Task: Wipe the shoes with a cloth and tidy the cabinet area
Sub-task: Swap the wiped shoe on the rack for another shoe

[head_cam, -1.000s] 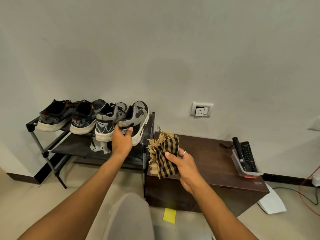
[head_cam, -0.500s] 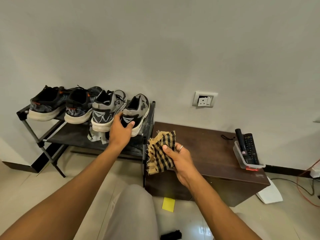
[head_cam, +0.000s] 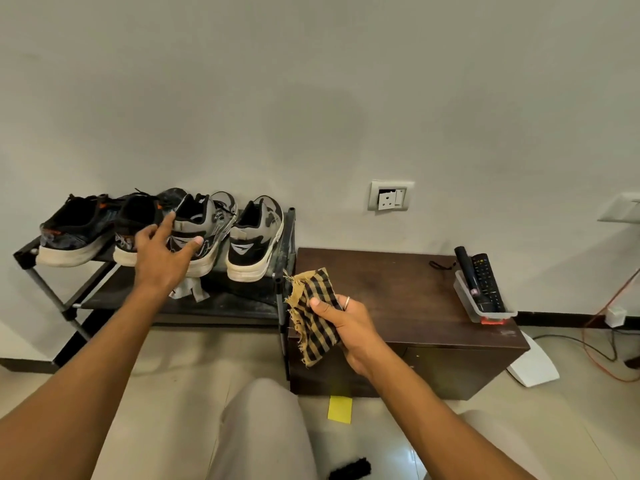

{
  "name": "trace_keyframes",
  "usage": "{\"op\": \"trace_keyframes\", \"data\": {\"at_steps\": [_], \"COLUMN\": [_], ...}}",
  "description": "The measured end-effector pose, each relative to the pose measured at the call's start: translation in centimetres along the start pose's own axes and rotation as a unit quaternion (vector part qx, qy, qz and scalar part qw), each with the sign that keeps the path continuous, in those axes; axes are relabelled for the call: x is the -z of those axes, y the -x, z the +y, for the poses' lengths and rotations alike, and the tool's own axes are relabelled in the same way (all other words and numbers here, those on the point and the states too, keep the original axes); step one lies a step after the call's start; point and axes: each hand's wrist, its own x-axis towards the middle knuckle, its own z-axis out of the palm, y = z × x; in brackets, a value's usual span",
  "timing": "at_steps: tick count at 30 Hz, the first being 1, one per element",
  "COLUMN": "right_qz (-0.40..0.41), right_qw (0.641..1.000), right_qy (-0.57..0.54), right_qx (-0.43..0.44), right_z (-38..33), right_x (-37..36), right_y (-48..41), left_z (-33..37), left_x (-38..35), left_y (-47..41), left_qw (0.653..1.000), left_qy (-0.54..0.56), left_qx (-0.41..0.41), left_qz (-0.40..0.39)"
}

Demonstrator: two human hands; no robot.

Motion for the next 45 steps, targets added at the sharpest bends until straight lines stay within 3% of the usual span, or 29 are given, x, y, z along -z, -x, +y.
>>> {"op": "trace_keyframes", "data": {"at_steps": [10,17,26,34,38,45], "right_qz": [-0.003,0.004,0.005,0.000,0.061,0.180], "right_qw": [1.000,0.996,0.980,0.984,0.989,0.980], "right_qy": [0.003,-0.084,-0.201,-0.171,-0.104,-0.032], "right_qx": [0.010,0.012,0.006,0.049,0.081,0.083], "right_z": [-0.5,-2.6,-3.6,-3.1,-2.7,0.0], "right_x": [0.8,2.0,2.6,5.0,7.5,13.4], "right_y": [0.8,3.3,5.9,6.3,5.3,3.4], "left_z": [2.2,3.2,9.1,14.7,15.5,11.7], "left_x": [-0.6,0.9,5.9,3.2,-2.5,-16.3], "left_y": [-1.0,2.5,7.1,10.2,11.8,16.6], "left_qw": [1.000,0.995,0.984,0.970,0.963,0.945], "left_qy": [-0.008,0.018,0.110,0.236,0.268,0.275], "left_qx": [0.008,0.020,-0.045,-0.043,-0.030,0.115], "left_qz": [0.020,0.095,0.131,0.050,-0.007,-0.132]}}
